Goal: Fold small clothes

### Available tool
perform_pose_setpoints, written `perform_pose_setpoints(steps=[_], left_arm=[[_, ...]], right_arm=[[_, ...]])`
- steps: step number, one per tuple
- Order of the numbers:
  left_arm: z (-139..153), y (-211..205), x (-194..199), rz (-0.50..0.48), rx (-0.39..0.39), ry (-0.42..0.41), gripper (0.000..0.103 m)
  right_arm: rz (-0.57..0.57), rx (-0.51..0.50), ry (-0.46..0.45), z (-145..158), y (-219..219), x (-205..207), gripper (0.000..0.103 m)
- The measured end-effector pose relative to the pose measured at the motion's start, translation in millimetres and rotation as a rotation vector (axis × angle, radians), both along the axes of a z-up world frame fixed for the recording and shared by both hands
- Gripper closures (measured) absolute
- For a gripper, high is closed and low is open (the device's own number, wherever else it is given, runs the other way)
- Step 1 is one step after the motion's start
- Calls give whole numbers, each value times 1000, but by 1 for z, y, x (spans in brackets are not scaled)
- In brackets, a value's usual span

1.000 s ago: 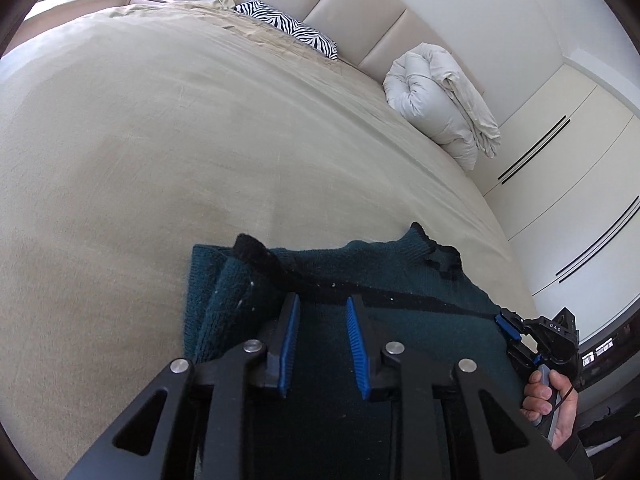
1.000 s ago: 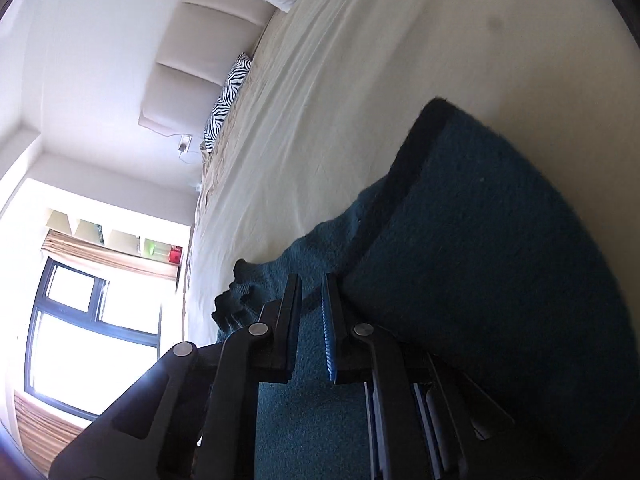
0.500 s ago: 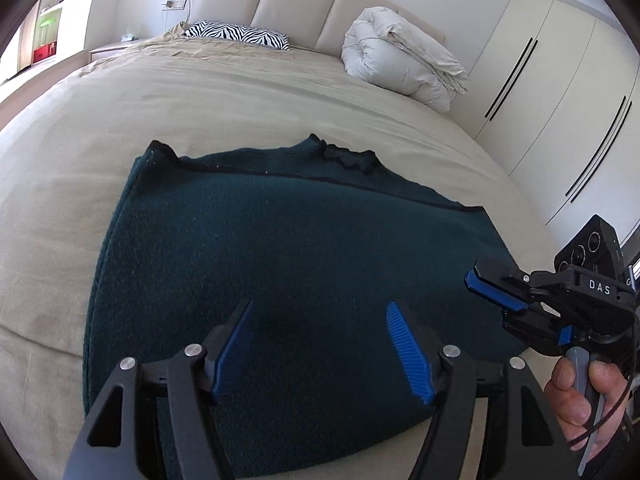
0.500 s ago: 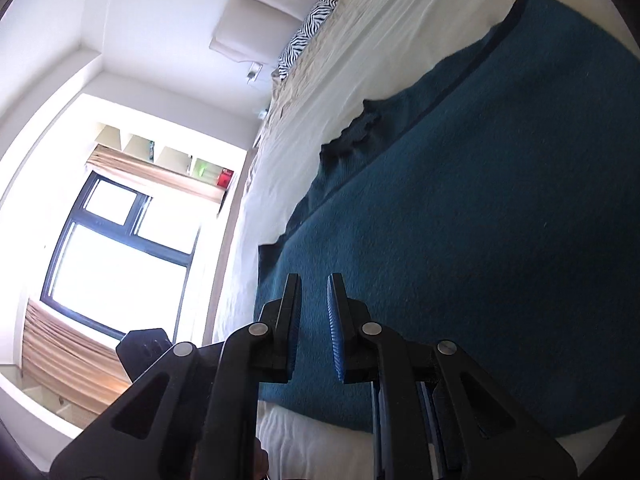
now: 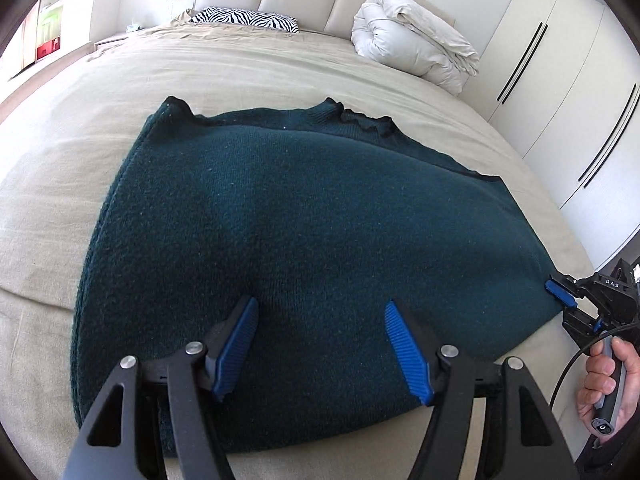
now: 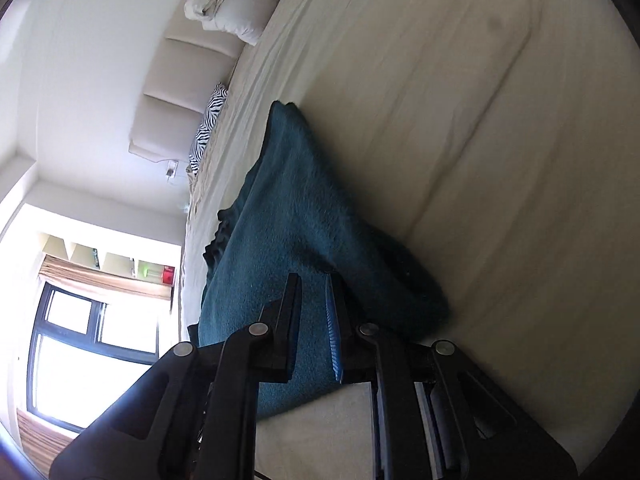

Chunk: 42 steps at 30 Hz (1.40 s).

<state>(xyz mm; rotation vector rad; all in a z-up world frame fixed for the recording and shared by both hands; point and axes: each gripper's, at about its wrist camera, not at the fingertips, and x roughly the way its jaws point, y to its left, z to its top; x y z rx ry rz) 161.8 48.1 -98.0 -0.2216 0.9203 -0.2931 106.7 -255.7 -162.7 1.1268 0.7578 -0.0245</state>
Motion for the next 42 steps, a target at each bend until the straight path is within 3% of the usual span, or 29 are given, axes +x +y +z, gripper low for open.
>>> perform_pose_setpoints(steps=[2, 5, 12, 16, 21, 27, 32, 36, 42], left_arm=[[0, 1, 0, 0, 0, 0, 34], [0, 0, -1, -2, 7, -2, 34], [5, -1, 2, -10, 16, 9, 34], [23, 4, 1, 21, 56, -16, 34], [46, 11, 23, 52, 194, -92, 34], [28, 14, 73, 66, 314, -49, 33], [12, 19, 84, 69, 305, -30, 30], [8, 19, 85, 73, 300, -38, 27], [6, 20, 85, 75, 286, -43, 24]], right_arm=[[-48, -41, -2, 14, -10, -11, 90], [-29, -98, -36, 40, -15, -9, 90], [244, -148, -127, 87, 70, 49, 90], [366, -161, -116, 87, 117, 89, 90], [477, -139, -100, 77, 157, 123, 90], [566, -64, -53, 50, 192, 163, 90], [546, -102, -3, 23, 189, 188, 90], [459, -72, -26, 13, 151, 187, 90], [302, -119, -39, 20, 84, 170, 90]])
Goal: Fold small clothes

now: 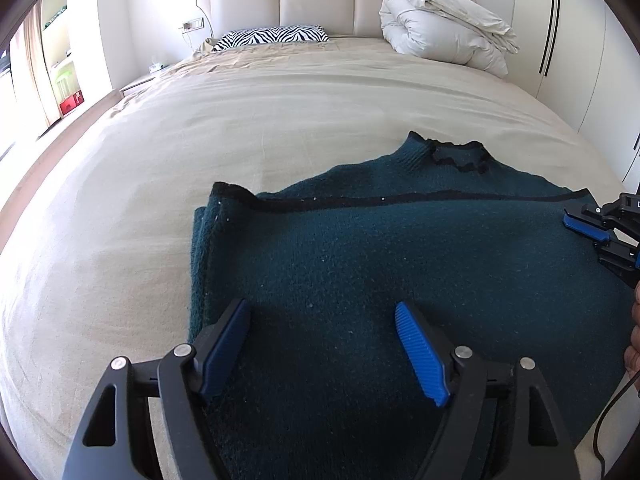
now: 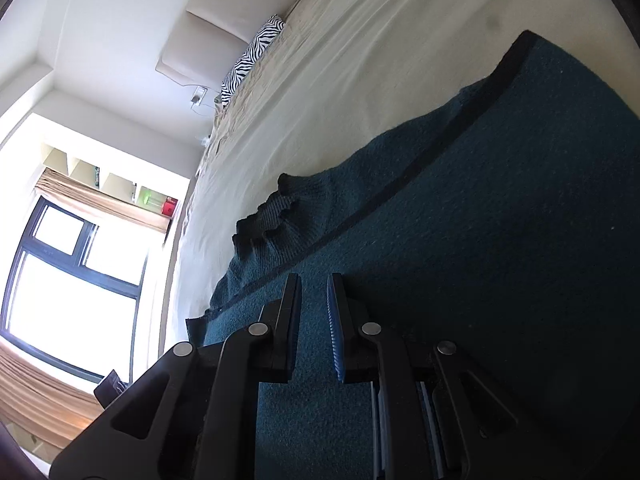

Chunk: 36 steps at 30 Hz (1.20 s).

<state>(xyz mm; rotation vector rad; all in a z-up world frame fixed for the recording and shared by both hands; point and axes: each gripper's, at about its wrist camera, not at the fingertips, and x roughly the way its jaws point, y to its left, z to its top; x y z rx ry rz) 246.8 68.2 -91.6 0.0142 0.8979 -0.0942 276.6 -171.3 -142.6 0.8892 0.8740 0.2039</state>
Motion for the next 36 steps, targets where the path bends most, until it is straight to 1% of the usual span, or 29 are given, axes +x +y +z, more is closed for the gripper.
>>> perform_pose_setpoints(steps=[2, 3, 4, 5, 6, 7, 8, 9, 10, 11, 13, 16, 19, 21, 23, 27, 29, 32, 33, 35, 36], left_arm=[[0, 2, 0, 1, -16, -3, 24], [2, 4, -1, -2, -31, -7, 25], [5, 6, -3, -3, -53, -9, 25], [10, 11, -8, 0, -84, -15, 25], [16, 17, -13, 10, -118, -29, 25], [23, 26, -21, 29, -147, -45, 25], [28, 36, -28, 56, -177, -55, 24], [32, 48, -35, 85, -217, -58, 20], [33, 60, -41, 106, -266, -50, 20], [32, 71, -45, 119, -313, -31, 20], [25, 88, -52, 134, -380, 21, 20], [12, 104, -58, 120, -499, 87, 21], [1, 115, -59, 114, -618, 142, 21], [-3, 119, -58, 103, -682, 174, 21], [-8, 122, -54, 87, -745, 228, 21], [-15, 122, -47, 55, -836, 336, 21], [-20, 119, -45, 49, -883, 383, 22], [-24, 118, -46, 57, -921, 421, 27], [-27, 118, -47, 57, -938, 432, 31], [-31, 120, -48, 64, -962, 441, 41], [-33, 121, -46, 65, -962, 448, 52]], right_arm=[[-56, -21, 0, 5, -17, -9, 89], [-75, -25, -4, 9, -23, -14, 81], [-85, -31, -12, 13, -25, -19, 68], [-92, -44, -22, 19, -26, -24, 46], [-96, -62, -39, 26, -24, -31, 38], [-84, -79, -62, 33, -19, -35, 34], [-49, -92, -83, 41, -13, -39, 34], [-1, -95, -95, 47, -4, -40, 34], [48, -85, -99, 49, 4, -39, 34], [99, -68, -101, 51, 13, -37, 34], [183, -36, -112, 56, 32, -36, 34], [273, 37, -116, 56, 55, -34, 34], [330, 95, -104, 53, 70, -35, 34], [366, 106, -90, 50, 80, -36, 34], [395, 105, -73, 47, 93, -36, 34], [436, 137, -59, 43, 107, -34, 34], [449, 171, -57, 42, 111, -33, 34], [468, 207, -49, 40, 120, -27, 34], [475, 214, -42, 39, 123, -25, 34], [490, 223, -25, 34, 134, -15, 34], [502, 229, -14, 31, 140, -11, 34]])
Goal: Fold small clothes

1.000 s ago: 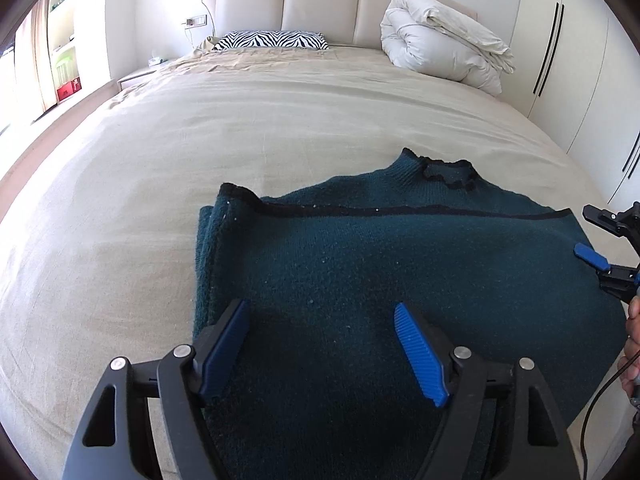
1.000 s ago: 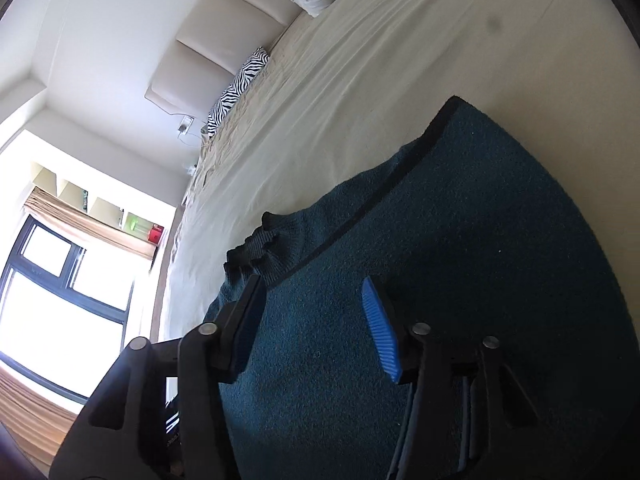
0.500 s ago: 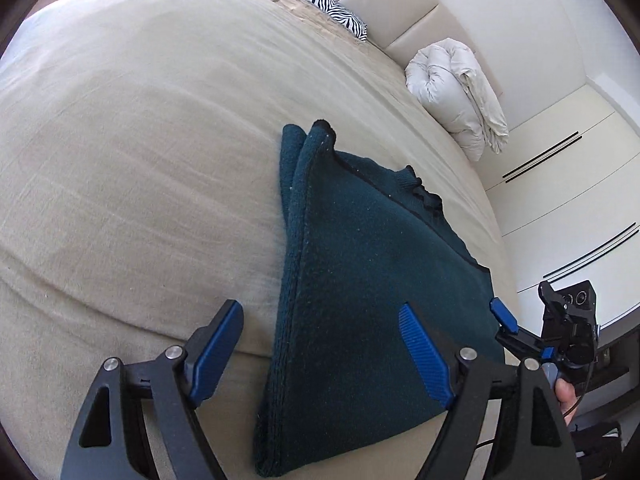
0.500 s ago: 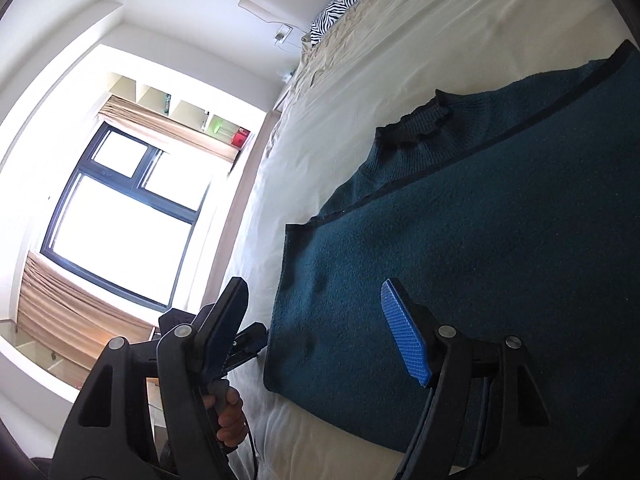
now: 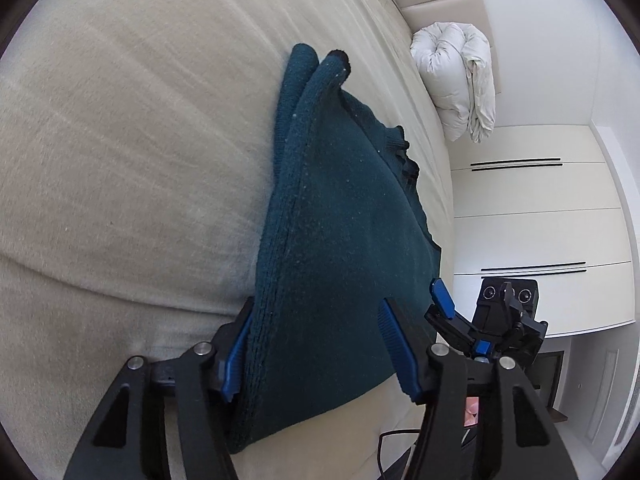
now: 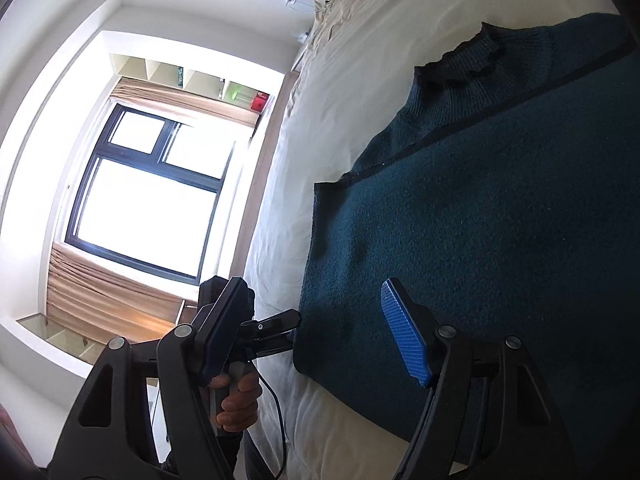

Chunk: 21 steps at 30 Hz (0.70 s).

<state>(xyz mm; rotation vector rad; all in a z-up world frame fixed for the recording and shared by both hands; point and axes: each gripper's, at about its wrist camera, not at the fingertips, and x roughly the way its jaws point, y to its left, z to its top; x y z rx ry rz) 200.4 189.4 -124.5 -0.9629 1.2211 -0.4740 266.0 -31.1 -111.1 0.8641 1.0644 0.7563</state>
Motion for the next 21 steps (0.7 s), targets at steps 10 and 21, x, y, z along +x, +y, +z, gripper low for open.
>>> perform_pose_setpoints(steps=[10, 21], left_arm=[[-5, 11, -8, 35, -18, -31, 89], [52, -13, -3, 16, 24, -132, 89]], right_arm=[[90, -99, 117, -43, 58, 42, 38], [10, 59, 103, -41, 26, 37, 38]])
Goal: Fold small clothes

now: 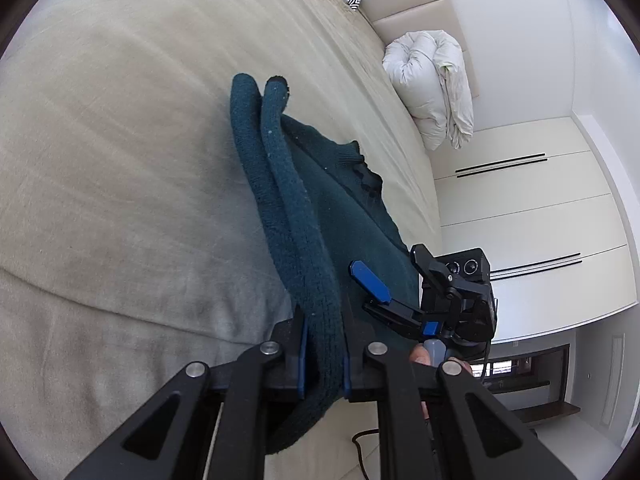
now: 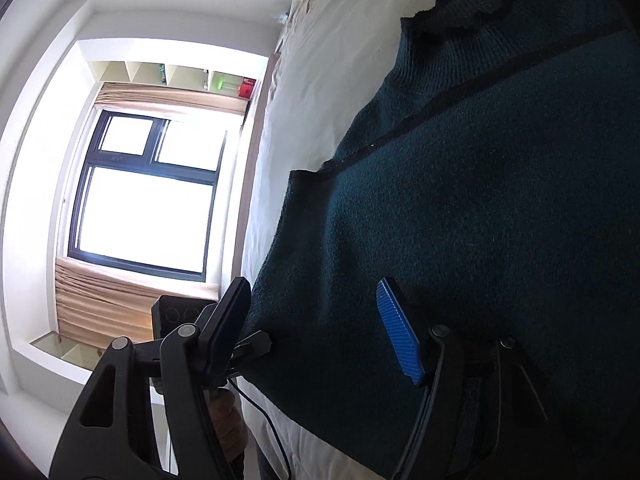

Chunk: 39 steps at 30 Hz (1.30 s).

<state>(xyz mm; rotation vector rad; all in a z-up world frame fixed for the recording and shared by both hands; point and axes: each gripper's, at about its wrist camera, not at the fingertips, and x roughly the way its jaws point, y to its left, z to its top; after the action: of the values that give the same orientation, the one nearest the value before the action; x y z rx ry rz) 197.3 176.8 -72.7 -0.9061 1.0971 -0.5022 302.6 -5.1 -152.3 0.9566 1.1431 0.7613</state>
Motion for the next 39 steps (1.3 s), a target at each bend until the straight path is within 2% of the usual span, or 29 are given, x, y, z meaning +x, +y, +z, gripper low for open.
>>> perform_pose_setpoints(steps=[4, 7, 10, 14, 18, 20, 21, 23, 24, 25, 29, 31, 33, 36, 38, 39], left_arm=[[37, -38, 8, -57, 26, -68, 90], [58, -87, 17, -128, 43, -113, 90], [66, -143, 25, -206, 73, -143, 90], [54, -214, 34, -306, 81, -148, 90], [22, -270, 36, -375, 154, -132, 89], [1, -285, 37, -403, 191, -96, 83], [-6, -288, 35, -410, 173, -75, 80], [-7, -282, 27, -406, 144, -87, 69], [-3, -278, 23, -411, 146, -97, 56], [2, -274, 17, -413, 155, -112, 47], [25, -240, -6, -389, 182, -209, 46], [30, -220, -14, -359, 209, -242, 45], [27, -207, -22, -333, 224, -236, 45], [14, -191, -24, -310, 198, -195, 46], [10, -195, -15, -304, 190, -193, 46], [9, -201, -13, -305, 193, -196, 46]], right_arm=[[-61, 74, -19, 13, -48, -8, 37], [-139, 157, -19, 17, -98, -15, 36], [-227, 211, -21, 17, -149, -25, 29], [-295, 234, -9, 13, -206, -34, 27], [-319, 254, 30, -6, -234, -35, 27], [-322, 271, 56, -17, -239, -34, 28], [-323, 278, 59, -20, -242, -34, 28], [-315, 279, 56, -22, -245, -33, 28], [-311, 275, 55, -23, -246, -33, 28], [-303, 266, 56, -22, -246, -32, 28], [-267, 183, 65, -14, -245, -26, 28], [-253, 105, 64, -6, -245, -24, 28], [-222, 4, 64, 1, -239, -21, 29], [-152, -136, 79, 6, -237, -29, 37], [-119, -219, 82, 7, -228, -29, 58], [-113, -252, 84, 6, -222, -29, 65]])
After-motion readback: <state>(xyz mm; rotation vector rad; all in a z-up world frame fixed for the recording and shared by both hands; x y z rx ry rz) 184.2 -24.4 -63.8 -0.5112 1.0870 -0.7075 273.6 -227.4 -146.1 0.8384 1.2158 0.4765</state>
